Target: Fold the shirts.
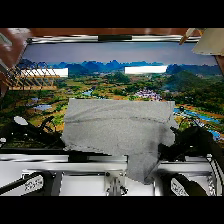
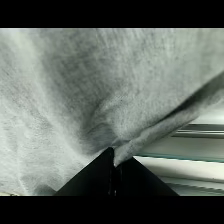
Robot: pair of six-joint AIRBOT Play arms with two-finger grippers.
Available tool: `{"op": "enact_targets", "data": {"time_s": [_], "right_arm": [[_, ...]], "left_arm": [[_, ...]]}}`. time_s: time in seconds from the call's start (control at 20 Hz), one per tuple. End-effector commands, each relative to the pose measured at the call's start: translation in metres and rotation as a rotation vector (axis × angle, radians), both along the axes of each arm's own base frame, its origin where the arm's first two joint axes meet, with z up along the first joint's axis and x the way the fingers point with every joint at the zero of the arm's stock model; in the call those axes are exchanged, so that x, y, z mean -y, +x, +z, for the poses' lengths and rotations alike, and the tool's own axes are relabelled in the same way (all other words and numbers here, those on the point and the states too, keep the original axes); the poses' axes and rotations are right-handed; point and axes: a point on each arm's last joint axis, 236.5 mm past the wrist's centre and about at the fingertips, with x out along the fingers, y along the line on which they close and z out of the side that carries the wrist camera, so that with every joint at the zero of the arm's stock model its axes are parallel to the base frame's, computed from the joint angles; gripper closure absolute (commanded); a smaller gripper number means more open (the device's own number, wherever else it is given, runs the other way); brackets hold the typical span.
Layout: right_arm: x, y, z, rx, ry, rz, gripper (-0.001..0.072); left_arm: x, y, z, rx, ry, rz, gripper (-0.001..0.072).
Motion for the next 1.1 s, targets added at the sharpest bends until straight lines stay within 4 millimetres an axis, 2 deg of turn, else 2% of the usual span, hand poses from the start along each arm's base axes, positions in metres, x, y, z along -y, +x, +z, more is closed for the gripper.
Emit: {"op": "enact_targets", "data": {"time_s": [0.0,0.1,0.2,0.4,0.55,0.65,0.85,1.05], "right_arm": [[-0.002,0.000,0.004,-0.001,0.011,0.043,0.0652],[0.003,0.016,0.023,0.077,0.008,0.099,0.0653],[0.014,0.051,0.050,0.210,-0.040,0.112,0.0653],[0.034,0.144,0.103,0.463,-0.129,0.038,0.0654],[0.042,0.190,0.107,0.487,-0.132,0.030,0.0654],[0.049,0.223,0.098,0.503,-0.138,0.014,0.0654],[0.057,0.276,0.080,0.510,-0.134,-0.003,0.0654],[0.065,0.331,0.074,0.587,-0.144,-0.047,0.0654]], "left_arm": [[0.000,0.002,0.001,0.023,-0.005,-0.023,0.0679],[0.005,0.008,0.013,0.107,-0.066,-0.116,0.0679],[0.001,0.034,0.029,0.174,-0.070,-0.097,0.0679],[-0.019,0.111,0.081,0.407,-0.009,-0.080,0.0680],[-0.032,0.173,0.109,0.513,0.042,0.020,0.0680],[-0.029,0.198,0.106,0.484,0.030,0.045,0.0679],[-0.008,0.236,0.080,0.409,0.010,0.041,0.0679],[0.003,0.259,0.060,0.360,0.005,0.057,0.0679]]}}
